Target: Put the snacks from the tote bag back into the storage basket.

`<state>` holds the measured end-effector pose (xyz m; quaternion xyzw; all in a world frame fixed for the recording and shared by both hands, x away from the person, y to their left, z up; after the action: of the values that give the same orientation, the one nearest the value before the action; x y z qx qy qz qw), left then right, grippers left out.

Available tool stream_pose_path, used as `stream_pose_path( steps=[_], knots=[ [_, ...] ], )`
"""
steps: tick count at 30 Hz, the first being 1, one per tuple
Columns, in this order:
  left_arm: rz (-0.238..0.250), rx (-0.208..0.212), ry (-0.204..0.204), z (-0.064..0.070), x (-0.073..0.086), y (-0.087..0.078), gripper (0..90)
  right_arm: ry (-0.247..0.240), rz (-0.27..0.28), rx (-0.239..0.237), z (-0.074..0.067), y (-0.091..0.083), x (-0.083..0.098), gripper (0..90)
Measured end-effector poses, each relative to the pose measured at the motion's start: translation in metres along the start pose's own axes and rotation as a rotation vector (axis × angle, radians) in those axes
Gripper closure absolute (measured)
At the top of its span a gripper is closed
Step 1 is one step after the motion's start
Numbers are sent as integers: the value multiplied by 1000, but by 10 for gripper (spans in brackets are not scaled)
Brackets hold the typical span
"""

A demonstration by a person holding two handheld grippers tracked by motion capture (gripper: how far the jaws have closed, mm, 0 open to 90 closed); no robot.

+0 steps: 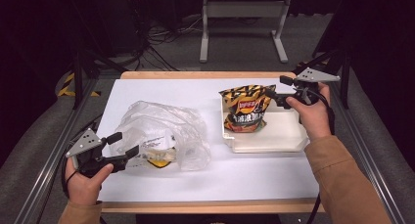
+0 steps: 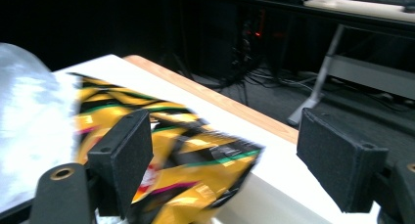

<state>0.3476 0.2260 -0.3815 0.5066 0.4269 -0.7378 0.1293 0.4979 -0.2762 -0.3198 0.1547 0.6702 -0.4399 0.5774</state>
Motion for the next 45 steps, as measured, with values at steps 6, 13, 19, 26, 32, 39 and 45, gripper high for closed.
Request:
stream_pose_path(
  steps=[6, 13, 19, 26, 32, 39, 45],
  knots=[
    [3, 4, 6, 1, 0, -3, 217, -27, 31, -62, -21, -23, -4, 213],
    [8, 14, 20, 4, -1, -5, 213, -35, 56, -104, -37, -52, 0, 204],
    [1, 29, 38, 10, 1, -8, 211, -42, 86, -148, -52, -80, 11, 194],
    [0, 36, 43, 11, 9, -13, 210, -65, 72, -169, -60, -95, 27, 183],
    [16, 35, 32, 9, 15, -19, 210, -72, 67, -178, -71, -101, 45, 179],
    [21, 32, 20, 7, 23, -23, 209, -65, 61, -171, -81, -97, 70, 179],
    [34, 30, 19, 5, 27, -24, 208, -15, 84, -148, -83, -89, 96, 184]
  ],
)
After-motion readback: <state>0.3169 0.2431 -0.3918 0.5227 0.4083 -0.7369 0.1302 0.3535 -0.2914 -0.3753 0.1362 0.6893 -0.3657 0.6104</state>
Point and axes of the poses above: each handheld gripper's, and its own axes: y roughly forward along the jaws, x roughly out of its underside, z roughly to its right, the point moved 5 cm from there along y, roughly forward along the jaws, and after that the axes turned 6 degrees about -z, right-handed, at the moved point
